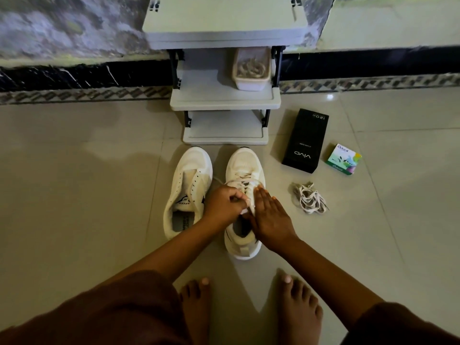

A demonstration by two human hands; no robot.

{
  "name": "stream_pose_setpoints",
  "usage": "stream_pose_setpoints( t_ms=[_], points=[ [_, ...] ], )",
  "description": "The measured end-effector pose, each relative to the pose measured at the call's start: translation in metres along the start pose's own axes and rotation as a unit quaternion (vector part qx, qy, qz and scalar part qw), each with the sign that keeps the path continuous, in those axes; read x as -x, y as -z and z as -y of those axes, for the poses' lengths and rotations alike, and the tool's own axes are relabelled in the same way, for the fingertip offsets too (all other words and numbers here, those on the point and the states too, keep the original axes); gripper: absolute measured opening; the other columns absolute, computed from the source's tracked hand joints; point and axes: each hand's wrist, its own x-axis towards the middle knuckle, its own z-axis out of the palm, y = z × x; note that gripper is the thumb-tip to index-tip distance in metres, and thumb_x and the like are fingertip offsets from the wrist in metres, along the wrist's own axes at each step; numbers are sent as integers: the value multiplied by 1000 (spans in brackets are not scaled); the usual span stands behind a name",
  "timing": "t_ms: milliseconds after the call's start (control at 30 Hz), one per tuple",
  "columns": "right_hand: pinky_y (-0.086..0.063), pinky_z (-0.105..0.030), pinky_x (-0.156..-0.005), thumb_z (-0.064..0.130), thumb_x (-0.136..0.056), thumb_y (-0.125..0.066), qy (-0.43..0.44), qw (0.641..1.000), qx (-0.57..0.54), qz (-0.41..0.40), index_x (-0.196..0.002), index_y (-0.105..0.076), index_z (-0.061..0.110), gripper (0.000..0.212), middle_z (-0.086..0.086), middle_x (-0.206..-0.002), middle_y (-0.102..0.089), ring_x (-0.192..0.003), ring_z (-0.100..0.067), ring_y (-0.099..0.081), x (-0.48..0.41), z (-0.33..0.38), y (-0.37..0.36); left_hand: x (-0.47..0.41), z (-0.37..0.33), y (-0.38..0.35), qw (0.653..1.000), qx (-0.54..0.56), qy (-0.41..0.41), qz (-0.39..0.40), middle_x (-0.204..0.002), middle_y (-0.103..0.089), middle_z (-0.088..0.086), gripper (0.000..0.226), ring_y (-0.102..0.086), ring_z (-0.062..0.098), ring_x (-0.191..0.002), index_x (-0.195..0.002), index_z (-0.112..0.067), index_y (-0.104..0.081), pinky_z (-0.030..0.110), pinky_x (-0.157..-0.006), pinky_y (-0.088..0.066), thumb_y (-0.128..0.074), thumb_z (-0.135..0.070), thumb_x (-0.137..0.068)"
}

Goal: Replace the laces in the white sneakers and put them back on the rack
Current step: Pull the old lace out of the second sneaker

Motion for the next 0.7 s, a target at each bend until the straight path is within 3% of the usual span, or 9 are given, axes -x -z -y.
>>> stream_pose_setpoints(
  t_ms=[100, 133, 233, 300, 367, 467, 533, 633, 700],
  points=[
    [-1, -29, -116, 72, -51, 43, 1, 1000, -4, 0, -150, 0, 6, 127, -11, -158, -1, -147, -21, -2, -2, 1, -1, 3, 6, 8, 992, -96, -85, -5, -110, -63, 11, 12, -55, 24, -104, -91, -4, -72, 31, -97, -41, -68, -7, -81],
    [-1, -28, -116, 72, -50, 43, 1, 1000, -5, 0, -150, 0, 6, 127, -11, -158, 0, -147, -21, -2, -2, 2, -1, 4, 12, 11, 963, -211, -167, -20, -112, -63, 8, 12, -53, 25, -106, -90, -9, -74, 32, -94, -41, -71, -11, -79],
    [-1, -29, -116, 74, -49, 43, -4, 1000, -8, 0, -150, 0, 8, 128, -10, -159, 0, -147, -20, -2, -1, 1, 0, 5, 24, 18, 807, -467, -355, -67, -104, -69, 5, 15, -62, 25, -96, -86, -21, -75, 35, -79, -49, -78, -24, -72],
    [-1, -29, -116, 74, -48, 43, -3, 1000, -7, 6, -150, 0, 8, 129, -10, -159, 1, -147, -20, -1, -1, 2, 1, 9, 28, 16, 774, -499, -383, -74, -98, -70, 6, 17, -65, 24, -90, -85, -18, -73, 33, -73, -51, -79, -25, -70],
    [-1, -29, -116, 74, -48, 43, -3, 1000, -5, 8, -150, -1, 7, 130, -11, -158, 0, -147, -21, -2, -2, 2, 1, 9, 27, 14, 786, -486, -372, -91, -94, -69, 6, 15, -64, 25, -87, -81, -16, -74, 32, -71, -50, -80, -21, -69],
    [-2, -29, -116, 72, -47, 45, -4, 1000, 8, 9, -150, -1, 7, 131, -11, -158, -1, -147, -21, -3, -1, 0, 2, 6, 12, 15, 932, -259, -251, -42, -94, -62, 4, 10, -55, 22, -92, -84, -8, -74, 27, -79, -40, -75, -13, -76],
    [-2, -28, -116, 72, -46, 45, 1, 1000, 11, 12, -150, 0, 9, 130, -10, -159, -1, -147, -20, -3, 0, -2, 2, 6, 5, 14, 989, -74, -122, 25, -94, -58, 3, 10, -55, 20, -94, -87, -2, -72, 22, -85, -41, -71, -9, -80],
    [-1, -27, -116, 72, -50, 42, 6, 1000, 21, 9, -151, 0, 9, 126, -9, -159, -1, -147, -19, -3, -1, 0, 5, 11, 6, 11, 995, -19, -83, 50, -101, -62, 8, 10, -58, 22, -99, -90, -6, -71, 38, -99, -45, -69, -12, -83],
    [-1, -27, -116, 71, -59, 30, 8, 1000, 24, 14, -151, 0, 9, 114, -10, -159, -1, -147, -19, -3, -1, 1, 5, 12, 9, 15, 978, -159, -131, 26, -113, -58, 5, 18, -52, 19, -107, -101, -14, -71, 33, -99, -41, -66, -20, -85]
  ],
)
